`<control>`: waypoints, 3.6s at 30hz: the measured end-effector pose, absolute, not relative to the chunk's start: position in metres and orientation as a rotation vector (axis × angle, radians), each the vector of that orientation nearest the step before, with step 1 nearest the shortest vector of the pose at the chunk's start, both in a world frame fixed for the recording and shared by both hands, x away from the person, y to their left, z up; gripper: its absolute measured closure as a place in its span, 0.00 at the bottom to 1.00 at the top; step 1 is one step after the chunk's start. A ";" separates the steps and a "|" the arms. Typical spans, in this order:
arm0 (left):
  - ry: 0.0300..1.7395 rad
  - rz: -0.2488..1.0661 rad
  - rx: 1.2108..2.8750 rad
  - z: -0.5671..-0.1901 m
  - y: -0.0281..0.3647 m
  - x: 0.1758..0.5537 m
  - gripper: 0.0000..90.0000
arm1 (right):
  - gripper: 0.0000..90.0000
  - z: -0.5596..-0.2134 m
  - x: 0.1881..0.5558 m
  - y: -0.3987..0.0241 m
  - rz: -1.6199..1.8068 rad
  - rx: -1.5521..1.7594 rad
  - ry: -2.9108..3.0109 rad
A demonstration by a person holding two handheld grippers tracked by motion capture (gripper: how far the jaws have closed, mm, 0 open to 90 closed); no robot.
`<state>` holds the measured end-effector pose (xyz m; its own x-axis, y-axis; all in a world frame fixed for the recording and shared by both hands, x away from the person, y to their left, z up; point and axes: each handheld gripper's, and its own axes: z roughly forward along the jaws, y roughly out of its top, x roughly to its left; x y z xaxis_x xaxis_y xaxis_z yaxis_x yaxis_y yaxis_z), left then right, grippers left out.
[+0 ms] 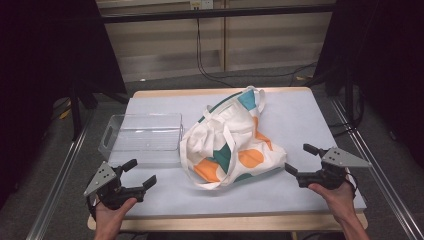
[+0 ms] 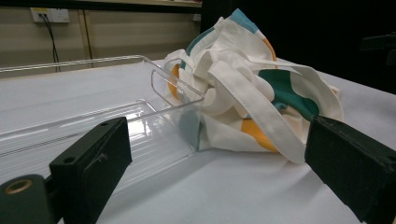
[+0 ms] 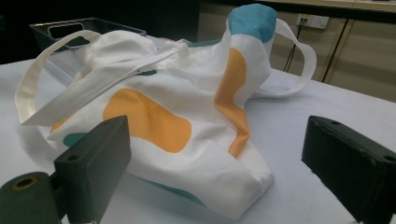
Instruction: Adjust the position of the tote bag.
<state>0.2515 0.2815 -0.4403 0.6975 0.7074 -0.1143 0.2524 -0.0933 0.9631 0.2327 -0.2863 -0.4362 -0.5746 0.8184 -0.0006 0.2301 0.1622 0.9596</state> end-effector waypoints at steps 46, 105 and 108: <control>0.815 0.430 1.677 -0.442 0.288 0.265 0.09 | 0.37 -0.416 0.284 -0.235 1.567 0.848 2.150; 0.750 0.418 1.722 -0.438 0.280 0.256 0.10 | 0.57 -0.403 0.468 -0.105 1.171 0.883 2.563; 0.748 0.415 1.725 -0.439 0.280 0.256 0.10 | 0.57 -0.408 0.473 -0.101 1.122 0.912 2.574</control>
